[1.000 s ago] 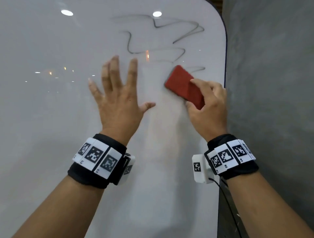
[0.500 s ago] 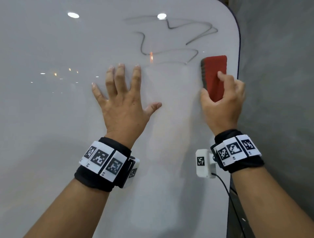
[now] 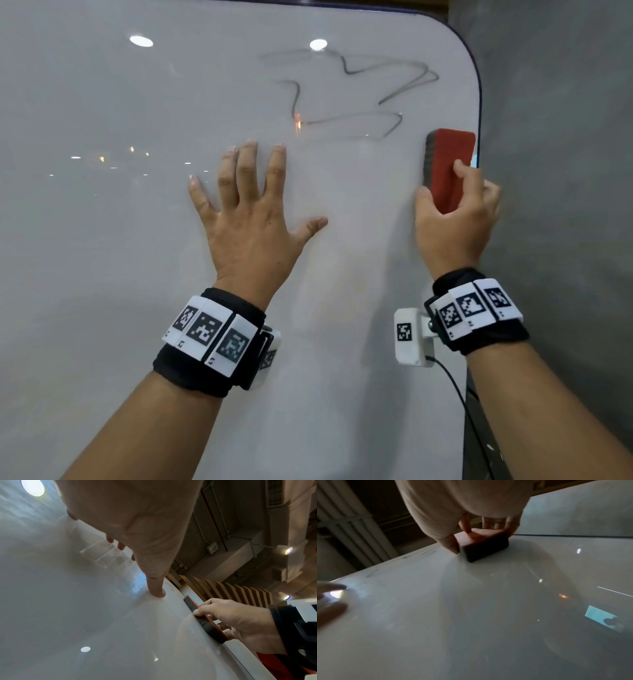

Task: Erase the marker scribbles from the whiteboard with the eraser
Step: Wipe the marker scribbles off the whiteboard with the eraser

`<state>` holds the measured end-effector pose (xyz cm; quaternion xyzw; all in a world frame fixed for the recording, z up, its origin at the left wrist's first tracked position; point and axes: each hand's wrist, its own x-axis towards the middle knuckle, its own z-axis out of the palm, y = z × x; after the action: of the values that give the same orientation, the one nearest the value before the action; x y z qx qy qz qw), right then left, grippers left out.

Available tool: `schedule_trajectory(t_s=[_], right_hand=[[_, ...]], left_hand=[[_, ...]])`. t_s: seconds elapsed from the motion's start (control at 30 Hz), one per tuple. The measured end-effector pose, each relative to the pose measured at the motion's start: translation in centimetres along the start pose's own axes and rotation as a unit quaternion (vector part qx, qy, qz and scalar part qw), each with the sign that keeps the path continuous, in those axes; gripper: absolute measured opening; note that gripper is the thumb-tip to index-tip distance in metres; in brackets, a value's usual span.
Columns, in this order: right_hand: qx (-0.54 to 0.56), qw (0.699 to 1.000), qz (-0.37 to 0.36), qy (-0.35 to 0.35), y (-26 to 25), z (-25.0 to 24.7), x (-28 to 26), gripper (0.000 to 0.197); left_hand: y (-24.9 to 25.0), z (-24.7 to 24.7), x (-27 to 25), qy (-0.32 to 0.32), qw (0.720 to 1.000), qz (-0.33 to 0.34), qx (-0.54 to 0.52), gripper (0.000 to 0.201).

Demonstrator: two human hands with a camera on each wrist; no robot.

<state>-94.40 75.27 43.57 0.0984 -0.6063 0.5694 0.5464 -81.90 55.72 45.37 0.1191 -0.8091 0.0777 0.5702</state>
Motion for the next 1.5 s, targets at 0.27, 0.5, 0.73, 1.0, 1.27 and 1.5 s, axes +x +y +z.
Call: schedule_trajectory(t_s=[0.27, 0.5, 0.73, 1.0, 1.27, 1.5], right_hand=[[-0.003, 0.974, -0.196, -0.114, -5.8, 2.9, -5.3, 0.050], [0.027, 0.998, -0.058, -0.013, -5.2, 3.3, -3.0, 0.050], [-0.001, 0.968, -0.227, -0.106, -8.3, 4.4, -6.6, 0.048], [-0.002, 0.992, -0.125, -0.032, -7.6, 4.8, -5.3, 0.049], [-0.024, 0.962, -0.247, -0.113, -8.4, 4.1, -3.7, 0.051], [0.001, 0.977, -0.185, -0.108, -10.1, 5.1, -6.2, 0.050]], left_hand=[[0.0, -0.2, 0.1, 0.009, 1.000, 0.009, -0.004, 0.094], [-0.7, -0.7, 0.3, -0.006, 0.999, 0.026, 0.036, 0.096], [-2.1, -1.9, 0.8, -0.021, 0.998, 0.041, 0.049, 0.099], [-3.0, -2.3, 1.1, -0.110, 0.992, 0.022, 0.054, 0.115], [-3.3, -3.7, 2.1, -0.107, 0.991, 0.017, 0.084, 0.121], [-3.3, -4.1, 2.9, -0.114, 0.992, 0.013, 0.051, 0.115]])
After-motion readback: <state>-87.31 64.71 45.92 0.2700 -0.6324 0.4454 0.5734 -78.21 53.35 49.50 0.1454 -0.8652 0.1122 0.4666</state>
